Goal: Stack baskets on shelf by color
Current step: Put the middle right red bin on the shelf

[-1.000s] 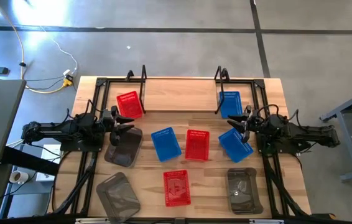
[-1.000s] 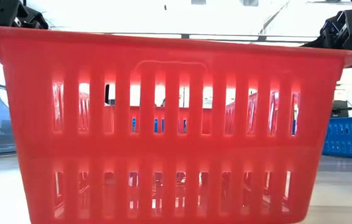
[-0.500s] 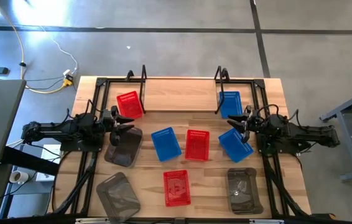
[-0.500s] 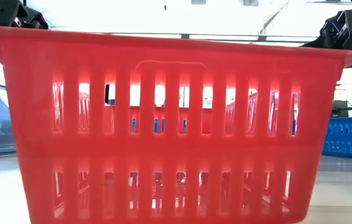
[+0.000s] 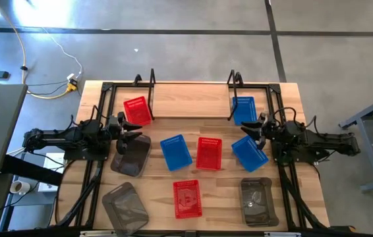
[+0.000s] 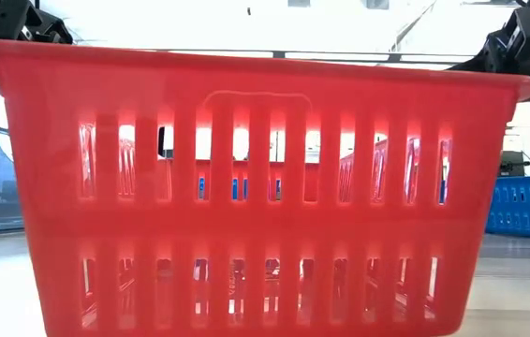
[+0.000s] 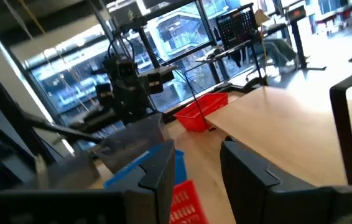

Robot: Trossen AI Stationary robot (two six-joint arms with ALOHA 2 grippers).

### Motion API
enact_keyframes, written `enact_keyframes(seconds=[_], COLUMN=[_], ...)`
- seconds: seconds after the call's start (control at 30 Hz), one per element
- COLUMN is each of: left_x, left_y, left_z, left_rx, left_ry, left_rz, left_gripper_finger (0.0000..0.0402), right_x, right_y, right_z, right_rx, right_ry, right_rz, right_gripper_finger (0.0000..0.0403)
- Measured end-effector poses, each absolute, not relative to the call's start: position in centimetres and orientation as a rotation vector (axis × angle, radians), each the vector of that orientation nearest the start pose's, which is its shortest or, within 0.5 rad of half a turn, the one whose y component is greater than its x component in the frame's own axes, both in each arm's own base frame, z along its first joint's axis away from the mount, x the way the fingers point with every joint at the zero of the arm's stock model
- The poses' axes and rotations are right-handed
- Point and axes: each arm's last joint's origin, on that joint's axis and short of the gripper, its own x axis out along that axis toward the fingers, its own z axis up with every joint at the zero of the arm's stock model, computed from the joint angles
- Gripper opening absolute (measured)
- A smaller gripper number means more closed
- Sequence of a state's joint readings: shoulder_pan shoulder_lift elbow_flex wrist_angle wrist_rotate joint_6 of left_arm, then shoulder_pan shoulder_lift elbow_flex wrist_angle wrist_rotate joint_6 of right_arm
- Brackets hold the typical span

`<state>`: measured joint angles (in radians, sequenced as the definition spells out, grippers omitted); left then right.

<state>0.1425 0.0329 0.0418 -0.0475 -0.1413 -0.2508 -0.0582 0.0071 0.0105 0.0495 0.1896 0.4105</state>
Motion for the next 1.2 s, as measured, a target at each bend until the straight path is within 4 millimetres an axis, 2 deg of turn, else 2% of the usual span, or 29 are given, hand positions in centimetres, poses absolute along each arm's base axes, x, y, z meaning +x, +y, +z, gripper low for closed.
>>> enact_keyframes(seconds=[0.23, 0.5, 0.77, 0.87, 1.0, 1.2], left_x=[9.5, 9.5, 9.5, 9.5, 9.5, 9.5], left_y=[1.8, 1.8, 1.8, 1.8, 1.8, 1.8], left_z=[17.1, 17.1, 17.1, 17.1, 17.1, 17.1], left_rx=[-0.249, -0.227, -0.230, -0.231, -0.272, -0.368], left_ry=[0.003, 0.006, 0.005, 0.005, -0.001, -0.015], left_rz=[0.287, 0.287, 0.287, 0.287, 0.287, 0.287], left_gripper_finger=[0.0142, 0.0142, 0.0142, 0.0142, 0.0142, 0.0142], right_x=[9.6, 9.1, 8.5, 8.3, 8.0, 9.1], right_y=[-1.2, -1.8, -1.8, -1.8, -1.8, -1.9], right_z=[17.5, 18.8, 20.6, 21.1, 23.3, 26.9], right_rx=[0.472, 0.576, 0.575, 0.558, 0.547, 0.482], right_ry=[-0.152, -0.364, -0.554, -0.560, -0.561, -0.376], right_rz=[-0.239, -0.426, -0.387, -0.413, -0.426, -0.465], right_gripper_finger=[0.0114, 0.0114, 0.0114, 0.0114, 0.0114, 0.0114])
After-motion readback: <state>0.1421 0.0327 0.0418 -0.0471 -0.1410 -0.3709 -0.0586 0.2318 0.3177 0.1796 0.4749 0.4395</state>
